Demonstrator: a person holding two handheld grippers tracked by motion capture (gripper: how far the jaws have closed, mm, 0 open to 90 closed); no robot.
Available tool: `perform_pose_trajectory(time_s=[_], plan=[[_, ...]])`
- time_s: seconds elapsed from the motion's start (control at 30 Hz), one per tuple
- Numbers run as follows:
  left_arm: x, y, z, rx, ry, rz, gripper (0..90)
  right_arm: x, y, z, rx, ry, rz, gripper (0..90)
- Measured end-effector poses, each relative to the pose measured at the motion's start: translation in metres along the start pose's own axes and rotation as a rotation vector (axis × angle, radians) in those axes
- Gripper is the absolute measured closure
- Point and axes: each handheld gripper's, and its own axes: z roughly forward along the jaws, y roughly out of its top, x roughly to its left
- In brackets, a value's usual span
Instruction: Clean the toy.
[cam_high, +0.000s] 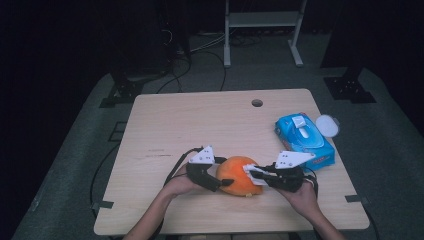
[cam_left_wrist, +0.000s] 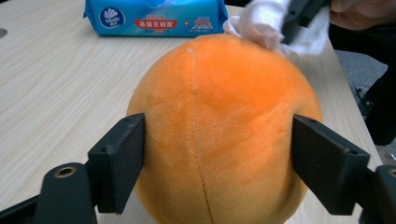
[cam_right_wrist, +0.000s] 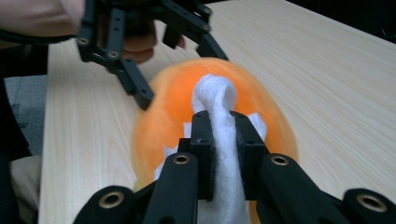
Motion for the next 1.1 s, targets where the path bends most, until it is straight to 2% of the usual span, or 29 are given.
perform_pose_trajectory(time_s=[0.07,0.13,0.2,0.33,0.4,0.53,0.7,0.77,0.8,0.9,1.1], plan=[[0.002,-0.001,0.000,0.002,-0.001,-0.020,20.8,0.000,0.003,0.005,-0.014,0.017,0.000,80.3],[0.004,-0.001,-0.003,-0.003,0.002,-0.052,16.7,-0.001,0.005,0.008,-0.016,0.013,0.000,80.4],[0.004,-0.002,-0.006,-0.006,0.002,-0.080,11.9,-0.005,0.004,0.010,-0.021,0.021,0.020,80.4],[0.004,-0.005,-0.004,0.036,-0.020,-0.097,11.0,-0.007,-0.003,0.008,-0.032,0.031,0.035,80.4],[0.002,-0.007,-0.001,0.037,-0.028,-0.087,15.0,-0.006,-0.005,0.006,-0.030,0.033,0.041,80.4],[-0.002,-0.003,-0.003,0.036,-0.002,-0.012,24.9,-0.001,-0.003,0.005,-0.031,0.024,0.026,80.2],[-0.009,0.001,0.000,0.043,0.009,0.058,28.3,0.007,0.009,0.012,-0.048,0.041,-0.011,80.2],[-0.008,-0.001,-0.001,0.045,0.010,0.044,28.5,0.009,0.014,0.015,-0.032,0.024,-0.040,80.2],[-0.007,-0.003,-0.002,0.044,0.008,0.041,28.7,0.008,0.016,0.016,-0.029,0.018,-0.040,80.3],[-0.006,-0.008,-0.004,0.045,0.002,0.034,28.9,0.004,0.015,0.014,-0.026,0.007,-0.027,80.3],[-0.003,-0.013,-0.006,0.055,-0.006,0.023,28.7,-0.005,-0.001,0.003,-0.016,-0.015,0.014,80.2]])
